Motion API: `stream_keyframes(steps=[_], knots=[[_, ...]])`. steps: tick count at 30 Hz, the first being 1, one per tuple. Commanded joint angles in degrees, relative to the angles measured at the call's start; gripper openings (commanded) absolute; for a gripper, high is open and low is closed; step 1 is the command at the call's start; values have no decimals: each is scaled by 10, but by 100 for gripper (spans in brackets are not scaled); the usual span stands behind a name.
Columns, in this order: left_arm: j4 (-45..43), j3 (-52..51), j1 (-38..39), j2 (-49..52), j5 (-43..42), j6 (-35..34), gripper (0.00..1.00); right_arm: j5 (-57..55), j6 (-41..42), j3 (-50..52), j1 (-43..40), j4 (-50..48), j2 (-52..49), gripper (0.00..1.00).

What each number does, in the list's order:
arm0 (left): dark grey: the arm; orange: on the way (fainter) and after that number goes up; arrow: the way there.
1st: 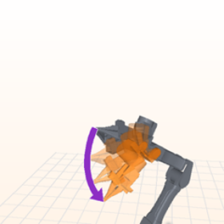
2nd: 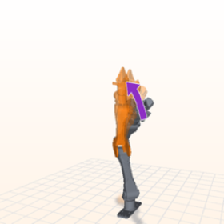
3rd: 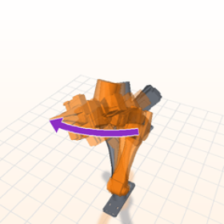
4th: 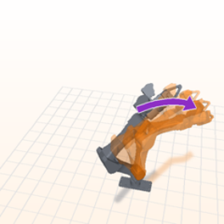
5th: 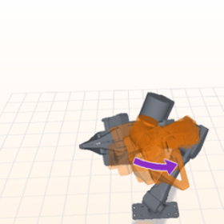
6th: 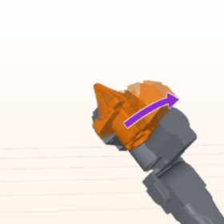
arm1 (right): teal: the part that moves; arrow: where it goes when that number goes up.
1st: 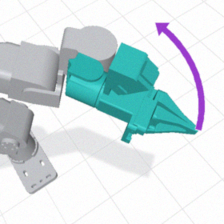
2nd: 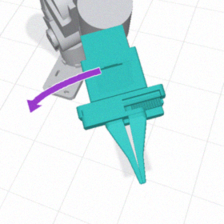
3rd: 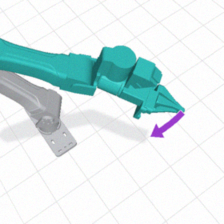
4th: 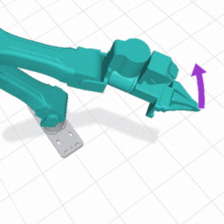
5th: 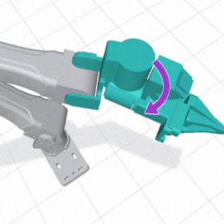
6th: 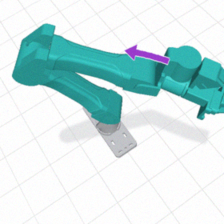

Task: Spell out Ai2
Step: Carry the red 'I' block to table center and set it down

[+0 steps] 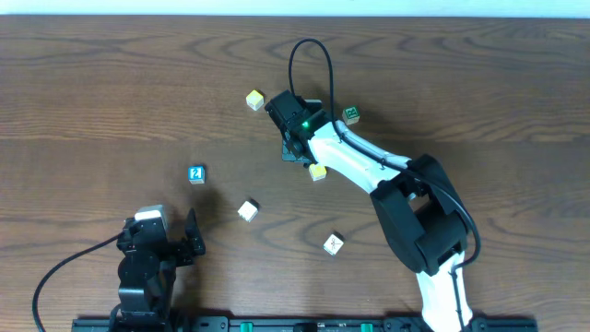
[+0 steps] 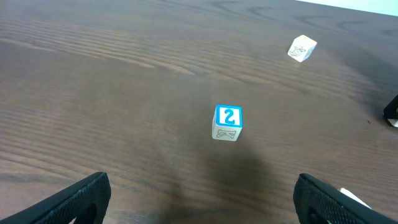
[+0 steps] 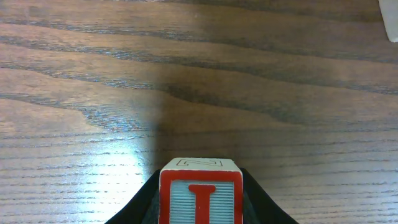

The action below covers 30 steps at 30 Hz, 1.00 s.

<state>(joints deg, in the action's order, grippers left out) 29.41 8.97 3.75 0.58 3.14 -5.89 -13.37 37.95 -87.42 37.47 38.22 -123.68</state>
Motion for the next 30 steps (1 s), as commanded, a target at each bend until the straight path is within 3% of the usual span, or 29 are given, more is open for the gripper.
stream_keyframes(steps=[1, 4, 10, 16, 24, 30], knots=[[-1, -9, -3, -3, 0, 8, 95, 14, 8, 15, 8, 5, -4, 1], [-1, -9, -3, -3, 0, 8, 95, 16, 8, 15, 8, 5, -4, 3], [0, -9, -3, -3, 0, 8, 95, 21, 8, 15, 8, 6, -4, 31], [-1, -9, -3, -3, 0, 8, 96, 25, 8, 15, 8, 8, -4, 48], [-1, -9, -3, -3, 0, 8, 95, 24, -10, 11, 6, 12, -3, 59], [-1, -9, -3, -3, 0, 8, 95, 20, -18, -15, -5, 50, 44, 61]])
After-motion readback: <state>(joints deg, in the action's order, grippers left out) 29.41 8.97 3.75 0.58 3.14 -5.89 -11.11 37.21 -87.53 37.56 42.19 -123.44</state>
